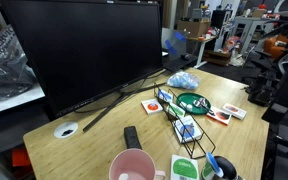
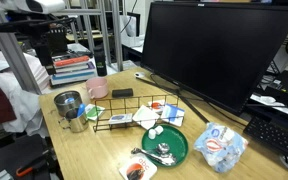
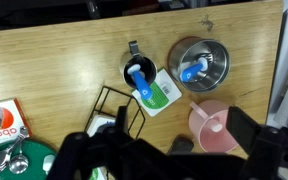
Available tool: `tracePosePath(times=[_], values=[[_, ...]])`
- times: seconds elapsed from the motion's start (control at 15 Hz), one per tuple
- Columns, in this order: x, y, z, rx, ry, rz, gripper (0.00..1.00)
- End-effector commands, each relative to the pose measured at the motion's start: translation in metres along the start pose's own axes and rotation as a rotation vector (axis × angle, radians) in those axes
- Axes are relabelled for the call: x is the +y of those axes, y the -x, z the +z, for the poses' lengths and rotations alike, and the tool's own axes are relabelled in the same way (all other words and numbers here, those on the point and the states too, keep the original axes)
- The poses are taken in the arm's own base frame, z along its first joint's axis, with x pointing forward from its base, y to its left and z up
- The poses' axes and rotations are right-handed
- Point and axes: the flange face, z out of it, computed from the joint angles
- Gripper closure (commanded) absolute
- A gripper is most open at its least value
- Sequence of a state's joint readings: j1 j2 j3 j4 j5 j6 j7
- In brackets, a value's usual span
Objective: Put the silver pincers in the pink pot
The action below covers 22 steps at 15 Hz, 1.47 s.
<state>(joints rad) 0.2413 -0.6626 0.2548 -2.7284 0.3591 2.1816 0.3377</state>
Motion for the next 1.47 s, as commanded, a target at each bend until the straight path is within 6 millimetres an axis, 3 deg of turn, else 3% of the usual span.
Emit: tracePosePath(times=[0.0, 0.27, 0.4, 0.93, 1.0, 1.13, 1.4], values=[[0.0, 0.0, -0.001, -0.001, 0.0, 0.0, 0.0], [0.0, 0.0, -0.001, -0.001, 0.0, 0.0, 0.0], [0.015, -0.012, 0.004, 0.004, 0.009, 0.074, 0.0], [0.135, -0.052, 0.029, 0.039, 0.161, 0.529, 0.0], [0.127, -0.047, 0.026, 0.009, 0.122, 0.459, 0.0], [0.138, -0.051, 0.029, 0.015, 0.145, 0.511, 0.0], [0.134, -0.05, 0.029, 0.019, 0.151, 0.523, 0.0]])
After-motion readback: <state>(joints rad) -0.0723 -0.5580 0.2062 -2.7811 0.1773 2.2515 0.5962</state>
